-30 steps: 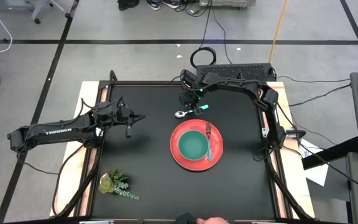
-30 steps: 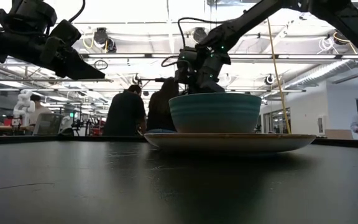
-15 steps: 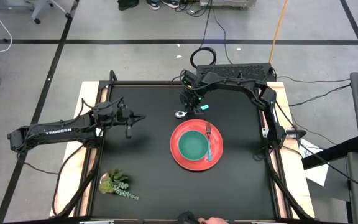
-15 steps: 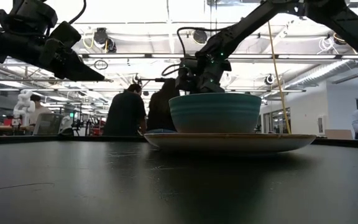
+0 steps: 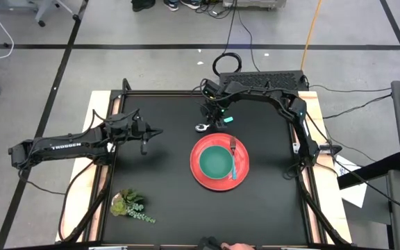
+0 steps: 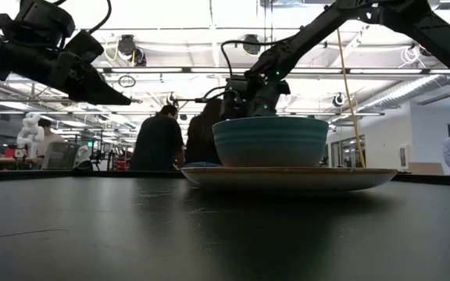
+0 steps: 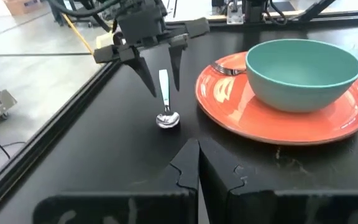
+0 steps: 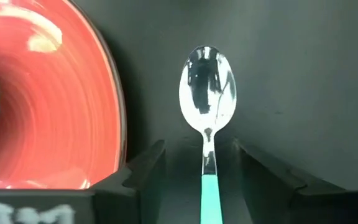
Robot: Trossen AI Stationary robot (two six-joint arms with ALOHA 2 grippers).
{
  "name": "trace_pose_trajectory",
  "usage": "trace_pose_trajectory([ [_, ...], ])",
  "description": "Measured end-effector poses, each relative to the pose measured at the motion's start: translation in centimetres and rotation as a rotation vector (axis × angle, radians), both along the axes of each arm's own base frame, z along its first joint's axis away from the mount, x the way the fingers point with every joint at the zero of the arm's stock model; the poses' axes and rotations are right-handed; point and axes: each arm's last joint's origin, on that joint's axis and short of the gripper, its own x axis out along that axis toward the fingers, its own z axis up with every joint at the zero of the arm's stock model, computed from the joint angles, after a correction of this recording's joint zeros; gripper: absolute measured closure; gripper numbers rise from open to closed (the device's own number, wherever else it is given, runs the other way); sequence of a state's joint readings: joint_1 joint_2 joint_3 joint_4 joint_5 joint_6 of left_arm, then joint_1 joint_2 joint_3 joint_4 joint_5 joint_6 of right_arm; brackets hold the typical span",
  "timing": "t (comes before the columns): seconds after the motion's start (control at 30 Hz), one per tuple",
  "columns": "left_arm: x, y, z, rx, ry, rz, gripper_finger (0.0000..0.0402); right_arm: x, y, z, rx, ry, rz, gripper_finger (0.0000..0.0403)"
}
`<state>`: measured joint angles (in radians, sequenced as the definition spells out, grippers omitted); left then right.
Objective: Set table place
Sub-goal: Put the blue spoon into the green bowl
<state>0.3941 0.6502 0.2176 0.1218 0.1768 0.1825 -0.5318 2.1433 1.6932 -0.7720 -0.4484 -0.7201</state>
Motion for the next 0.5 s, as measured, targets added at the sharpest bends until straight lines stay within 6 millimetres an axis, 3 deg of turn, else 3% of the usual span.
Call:
trace_pose_trajectory([
  [0.2, 0.01, 0.00, 0.03, 0.000, -0.003, 0.000, 0.0387, 0.07, 0.03, -0.03, -0.033, 0.016, -0.008, 0.0187],
  [0.5, 0.00, 0.00, 0.03, 0.000, -0.003, 0.000, 0.0387, 0.12, -0.29, -0.03, -0.080, 0.019, -0.023, 0.0207],
])
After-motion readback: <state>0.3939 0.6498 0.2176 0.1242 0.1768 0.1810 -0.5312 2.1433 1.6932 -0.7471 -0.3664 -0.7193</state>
